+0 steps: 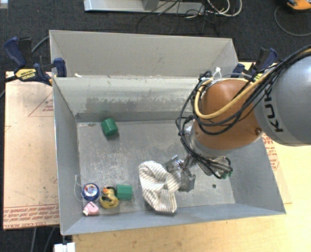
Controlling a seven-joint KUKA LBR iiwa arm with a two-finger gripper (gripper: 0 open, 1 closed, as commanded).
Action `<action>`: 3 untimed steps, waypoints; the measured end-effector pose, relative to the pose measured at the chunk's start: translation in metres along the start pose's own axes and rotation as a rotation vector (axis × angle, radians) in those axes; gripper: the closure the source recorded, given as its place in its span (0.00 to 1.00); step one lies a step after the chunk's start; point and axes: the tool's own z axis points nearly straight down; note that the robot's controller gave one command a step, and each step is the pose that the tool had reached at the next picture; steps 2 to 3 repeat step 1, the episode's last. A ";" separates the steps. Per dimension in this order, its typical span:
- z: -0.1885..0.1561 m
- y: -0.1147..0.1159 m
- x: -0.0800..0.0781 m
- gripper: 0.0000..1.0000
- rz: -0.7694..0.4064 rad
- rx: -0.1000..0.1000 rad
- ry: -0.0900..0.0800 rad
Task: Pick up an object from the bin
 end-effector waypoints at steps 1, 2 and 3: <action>-0.219 0.023 -0.017 1.00 0.022 0.004 -0.012; -0.219 0.023 -0.017 1.00 0.022 0.004 -0.012; -0.219 0.023 -0.017 1.00 0.022 0.004 -0.012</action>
Offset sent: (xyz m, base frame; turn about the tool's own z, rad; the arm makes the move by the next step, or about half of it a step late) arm 0.0000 0.0000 0.0000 0.0000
